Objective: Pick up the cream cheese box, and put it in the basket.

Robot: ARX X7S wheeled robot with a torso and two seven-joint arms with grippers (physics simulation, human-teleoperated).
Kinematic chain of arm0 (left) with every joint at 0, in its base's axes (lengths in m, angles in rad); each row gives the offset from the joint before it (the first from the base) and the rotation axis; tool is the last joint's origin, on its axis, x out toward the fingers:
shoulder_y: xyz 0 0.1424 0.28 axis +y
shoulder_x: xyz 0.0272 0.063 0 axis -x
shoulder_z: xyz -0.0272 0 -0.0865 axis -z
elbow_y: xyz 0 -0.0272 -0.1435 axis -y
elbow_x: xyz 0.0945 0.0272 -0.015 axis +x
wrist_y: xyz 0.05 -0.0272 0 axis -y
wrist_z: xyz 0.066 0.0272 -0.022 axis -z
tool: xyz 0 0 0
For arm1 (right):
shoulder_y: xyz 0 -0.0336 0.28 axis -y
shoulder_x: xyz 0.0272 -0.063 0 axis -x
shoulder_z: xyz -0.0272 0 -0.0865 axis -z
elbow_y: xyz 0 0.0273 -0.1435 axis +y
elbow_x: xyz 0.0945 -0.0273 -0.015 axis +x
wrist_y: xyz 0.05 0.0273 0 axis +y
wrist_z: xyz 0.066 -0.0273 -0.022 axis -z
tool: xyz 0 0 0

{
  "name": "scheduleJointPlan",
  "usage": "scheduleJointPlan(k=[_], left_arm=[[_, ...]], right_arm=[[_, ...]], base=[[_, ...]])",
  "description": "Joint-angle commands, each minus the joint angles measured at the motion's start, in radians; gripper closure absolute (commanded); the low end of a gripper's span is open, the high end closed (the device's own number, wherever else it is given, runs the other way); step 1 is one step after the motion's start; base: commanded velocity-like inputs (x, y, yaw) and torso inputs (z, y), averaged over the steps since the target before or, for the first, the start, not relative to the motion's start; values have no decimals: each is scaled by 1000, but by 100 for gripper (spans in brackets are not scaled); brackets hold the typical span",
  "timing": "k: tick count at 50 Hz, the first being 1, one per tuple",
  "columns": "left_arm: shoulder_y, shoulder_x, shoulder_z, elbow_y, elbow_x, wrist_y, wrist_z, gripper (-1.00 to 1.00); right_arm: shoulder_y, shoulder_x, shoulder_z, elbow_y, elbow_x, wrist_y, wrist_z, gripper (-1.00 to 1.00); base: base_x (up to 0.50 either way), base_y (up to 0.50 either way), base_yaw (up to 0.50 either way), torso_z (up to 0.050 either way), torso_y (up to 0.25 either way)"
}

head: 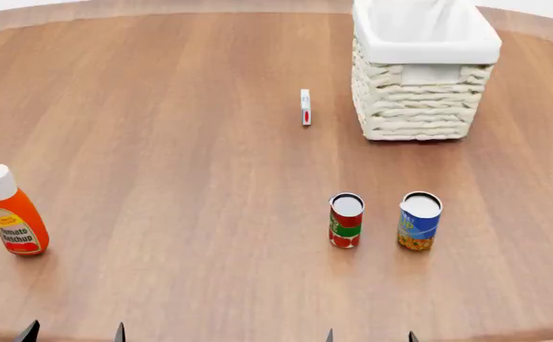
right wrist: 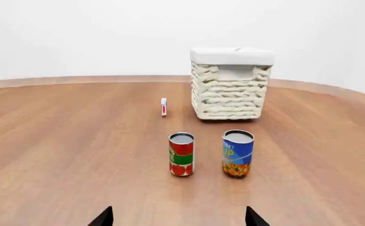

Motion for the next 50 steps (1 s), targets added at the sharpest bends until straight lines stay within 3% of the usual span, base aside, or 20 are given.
scheduleJointPlan(k=[1, 13, 20, 40, 50], left_arm=[[-4, -18, 21, -12, -18, 9, -21, -100], [4, -50, 64, 8, -42, 3, -59, -100], [31, -66, 80, 124, -50, -36, -76, -100], [127, -112, 91, 547, -97, -149, -118, -100], [152, -133, 92, 676, -112, -179, -140, -100]], right_arm=[[2, 25, -31, 5, 25, -3, 31, -100], [6, 53, -66, 19, 47, -3, 66, -100], [-9, 66, -81, -48, 53, 19, 82, -100], [-113, 115, -126, -584, 51, 210, 127, -100], [-133, 133, -135, -723, 60, 256, 144, -100]], base=[[0, 0, 0, 0, 0], [0, 0, 0, 0, 0], [0, 0, 0, 0, 0], [0, 0, 0, 0, 0], [0, 0, 0, 0, 0]])
